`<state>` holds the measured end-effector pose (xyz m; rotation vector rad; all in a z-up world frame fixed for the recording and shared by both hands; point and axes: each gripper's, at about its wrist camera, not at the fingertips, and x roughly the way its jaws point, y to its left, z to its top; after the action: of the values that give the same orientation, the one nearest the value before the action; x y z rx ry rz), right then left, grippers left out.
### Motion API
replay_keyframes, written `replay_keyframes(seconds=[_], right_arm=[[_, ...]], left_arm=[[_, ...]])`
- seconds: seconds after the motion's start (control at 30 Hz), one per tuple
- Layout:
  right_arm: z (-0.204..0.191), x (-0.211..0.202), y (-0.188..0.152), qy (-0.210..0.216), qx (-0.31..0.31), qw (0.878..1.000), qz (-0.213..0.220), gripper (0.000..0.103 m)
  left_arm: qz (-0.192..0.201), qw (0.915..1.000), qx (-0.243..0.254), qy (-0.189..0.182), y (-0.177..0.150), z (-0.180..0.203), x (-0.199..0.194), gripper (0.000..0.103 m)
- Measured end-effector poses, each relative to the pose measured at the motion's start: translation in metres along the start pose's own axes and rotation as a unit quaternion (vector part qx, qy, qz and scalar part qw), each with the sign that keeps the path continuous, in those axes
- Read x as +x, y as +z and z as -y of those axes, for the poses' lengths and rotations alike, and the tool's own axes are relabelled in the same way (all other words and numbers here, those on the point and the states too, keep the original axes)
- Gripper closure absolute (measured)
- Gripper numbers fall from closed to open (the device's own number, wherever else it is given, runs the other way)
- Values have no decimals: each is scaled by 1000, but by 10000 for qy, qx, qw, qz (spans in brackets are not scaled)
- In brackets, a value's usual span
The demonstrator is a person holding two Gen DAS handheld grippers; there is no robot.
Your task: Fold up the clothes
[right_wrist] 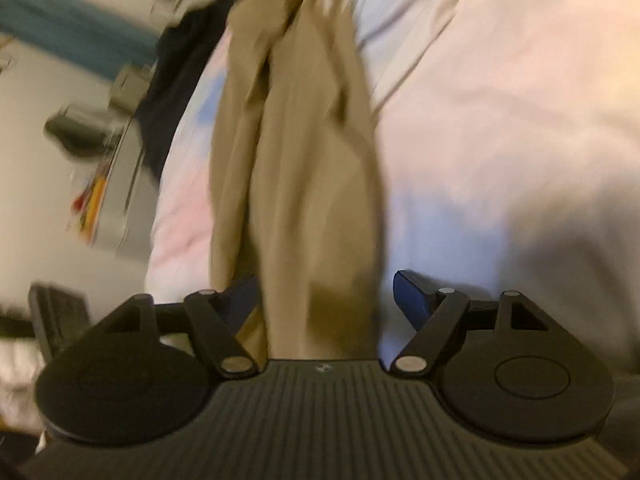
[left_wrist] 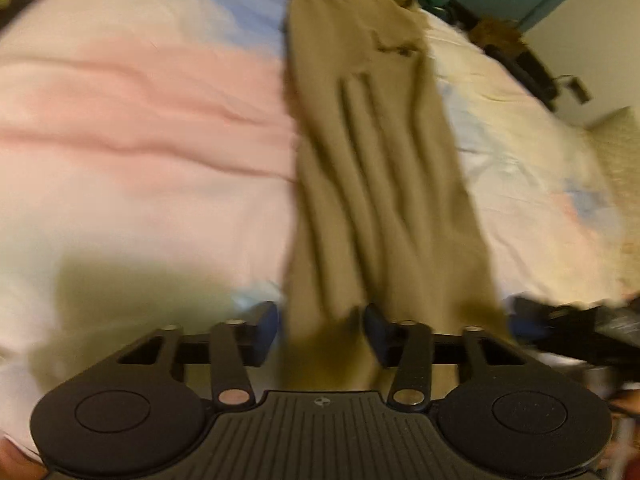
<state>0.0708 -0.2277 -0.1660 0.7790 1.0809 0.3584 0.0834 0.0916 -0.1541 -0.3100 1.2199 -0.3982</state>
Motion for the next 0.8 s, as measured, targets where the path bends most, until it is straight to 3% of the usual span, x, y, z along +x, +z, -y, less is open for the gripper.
replay_keyframes(seconds=[0.07,0.2,0.23,0.3,0.4,0.43,0.53,0.7,0.73,0.77,0.8], right_arm=[[-4,6,-4,11,-95,9998,-199,37],[-10,13,-9,-94,-244,9989,-397,44],[-11,13,-10,-101,-272,9987,-429,51],[-15,12,-14,-199,-435,9978,-461,56],[-19,12,-17,-219,-549,9970,-506,56],[-20,13,-19,-219,-571,9968,-523,56],[-22,13,-22,-292,-762,9950,-568,56],[-27,11,-36,-463,-1039,9910,-710,59],[-30,9,-40,-567,-1140,9897,-648,77],[-33,7,-43,-669,-1237,9883,-584,85],[-32,3,-43,-679,-1198,9893,-488,86]], left_arm=[[-108,9998,-38,-183,-5,0,-1,76],[-427,9984,-102,-366,-13,2,2,76],[-522,9980,-103,-330,-13,2,4,74],[-677,9972,-161,-276,-13,1,11,60],[-691,9972,-143,-265,-11,2,12,59],[-660,9974,-105,-271,-12,3,11,61],[-472,9985,-51,-271,-14,4,5,92],[39,9987,23,-505,-19,6,-16,98],[160,9982,25,-583,-21,6,-23,98],[246,9974,7,-672,-23,4,-28,99],[298,9967,-36,-751,-25,1,-33,99]])
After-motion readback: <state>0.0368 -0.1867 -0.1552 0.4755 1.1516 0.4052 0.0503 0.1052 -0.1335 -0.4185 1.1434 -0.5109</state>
